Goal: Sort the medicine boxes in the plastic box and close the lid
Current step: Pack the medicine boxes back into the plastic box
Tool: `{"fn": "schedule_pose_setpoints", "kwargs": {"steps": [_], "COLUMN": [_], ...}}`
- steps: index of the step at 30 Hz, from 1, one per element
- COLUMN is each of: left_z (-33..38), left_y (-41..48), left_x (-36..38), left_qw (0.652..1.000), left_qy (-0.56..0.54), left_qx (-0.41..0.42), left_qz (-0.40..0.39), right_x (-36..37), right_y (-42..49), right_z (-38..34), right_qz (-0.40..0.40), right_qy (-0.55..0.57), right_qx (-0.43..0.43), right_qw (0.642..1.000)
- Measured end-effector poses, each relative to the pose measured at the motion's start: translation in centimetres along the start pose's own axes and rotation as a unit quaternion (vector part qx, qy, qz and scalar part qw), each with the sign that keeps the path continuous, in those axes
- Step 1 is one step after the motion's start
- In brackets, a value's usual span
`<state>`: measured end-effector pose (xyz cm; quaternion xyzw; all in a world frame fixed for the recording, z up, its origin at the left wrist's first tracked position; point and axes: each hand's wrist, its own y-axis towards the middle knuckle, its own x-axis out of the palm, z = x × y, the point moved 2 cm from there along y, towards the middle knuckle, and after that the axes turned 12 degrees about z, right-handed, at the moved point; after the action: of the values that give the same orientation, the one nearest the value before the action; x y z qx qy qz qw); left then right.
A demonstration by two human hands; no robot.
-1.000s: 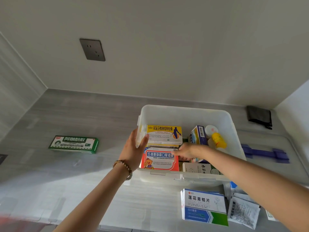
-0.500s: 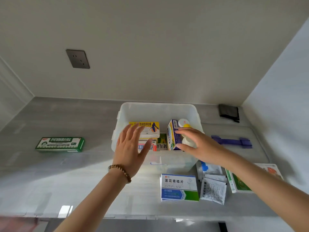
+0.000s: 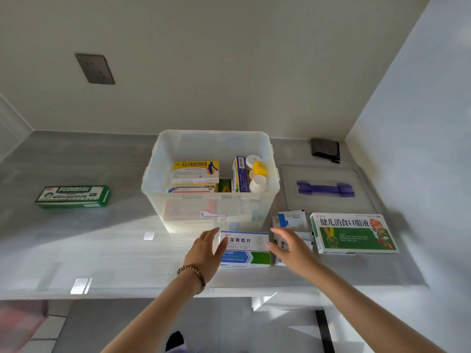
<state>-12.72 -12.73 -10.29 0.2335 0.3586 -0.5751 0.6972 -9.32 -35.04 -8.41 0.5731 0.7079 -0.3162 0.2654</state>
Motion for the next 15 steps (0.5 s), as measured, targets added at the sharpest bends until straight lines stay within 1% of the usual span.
{"fn": "schedule_pose_setpoints", "kwargs": {"steps": [3, 6, 8, 12, 15], "left_z": [-1.3, -1.6, -1.3, -0.1, 2.0], "left_y": [0.2, 0.2, 0.0, -0.9, -1.8], "left_x": [2.1, 3.4, 3.8, 4.3, 4.2], "left_qw": [0.995, 0.988, 0.989, 0.995, 0.992], "left_qy": [0.010, -0.002, -0.026, -0.035, -0.110], "left_qx": [-0.077, -0.119, -0.110, -0.074, -0.044], "left_qz": [-0.068, -0.095, -0.092, -0.061, -0.032], "right_x": [2.7, 4.6, 5.4, 5.4, 3.5], "right_y": [0.7, 1.0, 0.6, -0.3, -1.2], "right_z": [1.6, 2.4, 2.5, 2.3, 2.2], "right_qz": [-0.016, -0.021, -0.016, 0.018, 0.076], "right_qy": [0.046, 0.073, 0.111, 0.155, 0.189], "right_qx": [0.103, 0.160, 0.178, 0.167, 0.165], "right_qw": [0.994, 0.984, 0.978, 0.973, 0.965]}}
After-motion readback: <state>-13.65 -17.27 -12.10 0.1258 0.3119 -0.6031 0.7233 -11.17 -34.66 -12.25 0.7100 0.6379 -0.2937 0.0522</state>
